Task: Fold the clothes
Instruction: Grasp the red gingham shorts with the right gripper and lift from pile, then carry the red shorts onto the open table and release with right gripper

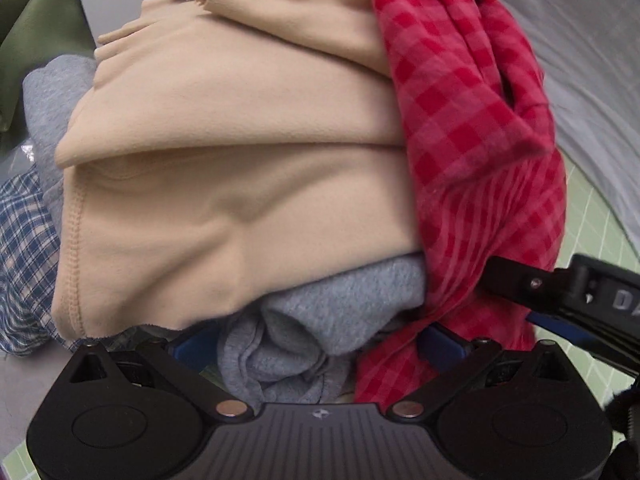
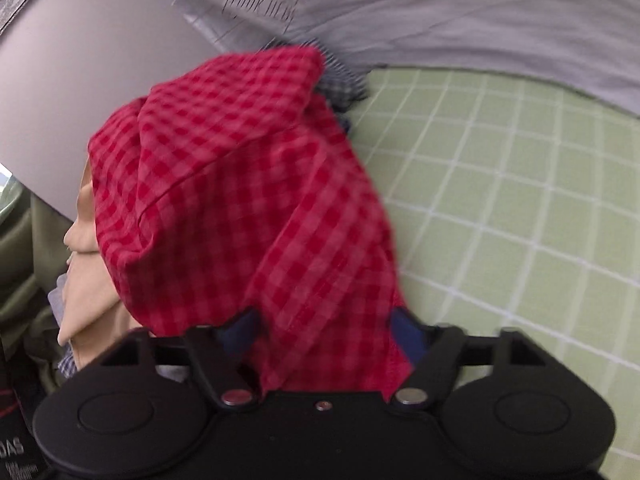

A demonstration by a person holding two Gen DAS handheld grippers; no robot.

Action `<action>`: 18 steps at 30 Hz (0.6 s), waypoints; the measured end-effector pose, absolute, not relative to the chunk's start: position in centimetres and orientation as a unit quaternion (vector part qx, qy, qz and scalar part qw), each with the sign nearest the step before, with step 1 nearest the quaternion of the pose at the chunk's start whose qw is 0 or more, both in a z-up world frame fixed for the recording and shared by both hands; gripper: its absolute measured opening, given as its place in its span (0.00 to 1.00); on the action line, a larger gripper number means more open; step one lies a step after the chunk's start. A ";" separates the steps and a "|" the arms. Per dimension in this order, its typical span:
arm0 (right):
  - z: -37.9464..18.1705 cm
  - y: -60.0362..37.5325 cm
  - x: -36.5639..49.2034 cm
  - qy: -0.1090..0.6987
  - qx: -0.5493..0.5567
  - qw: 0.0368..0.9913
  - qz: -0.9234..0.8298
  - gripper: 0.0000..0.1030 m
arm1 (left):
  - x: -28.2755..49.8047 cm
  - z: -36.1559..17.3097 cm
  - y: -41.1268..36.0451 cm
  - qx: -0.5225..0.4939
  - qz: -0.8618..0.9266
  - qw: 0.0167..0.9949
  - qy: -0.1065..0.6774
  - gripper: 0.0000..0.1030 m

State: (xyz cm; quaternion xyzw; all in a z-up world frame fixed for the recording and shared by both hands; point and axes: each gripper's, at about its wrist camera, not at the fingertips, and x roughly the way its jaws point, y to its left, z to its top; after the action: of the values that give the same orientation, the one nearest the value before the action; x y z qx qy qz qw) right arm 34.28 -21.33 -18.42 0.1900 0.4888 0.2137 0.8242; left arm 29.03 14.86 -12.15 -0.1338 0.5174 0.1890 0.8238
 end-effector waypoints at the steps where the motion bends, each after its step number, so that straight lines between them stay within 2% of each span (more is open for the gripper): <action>1: -18.5 -21.3 34.0 0.486 0.195 0.824 0.217 0.23 | 29.1 -12.1 14.7 -0.129 0.189 0.823 0.519 1.00; 2: -18.4 -21.5 33.5 0.480 0.194 0.828 0.216 0.07 | 29.1 -12.1 14.5 -0.127 0.188 0.823 0.520 1.00; 3: -18.2 -21.7 32.9 0.474 0.193 0.832 0.215 0.03 | 29.1 -12.0 14.4 -0.124 0.186 0.823 0.522 1.00; 11: -15.4 -25.9 27.1 0.426 0.197 0.866 0.172 0.01 | 26.4 -8.8 14.1 -0.153 0.134 0.837 0.508 1.00; 18: -12.8 -31.9 18.8 0.397 0.163 0.899 0.084 0.01 | 21.1 -5.1 10.4 -0.138 0.093 0.855 0.491 1.00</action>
State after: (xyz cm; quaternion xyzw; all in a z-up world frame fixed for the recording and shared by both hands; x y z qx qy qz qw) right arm 18.80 -31.89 -12.83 0.1627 0.3969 0.0838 0.8994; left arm 21.11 10.41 -5.14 -0.1377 0.4913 0.0925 0.8550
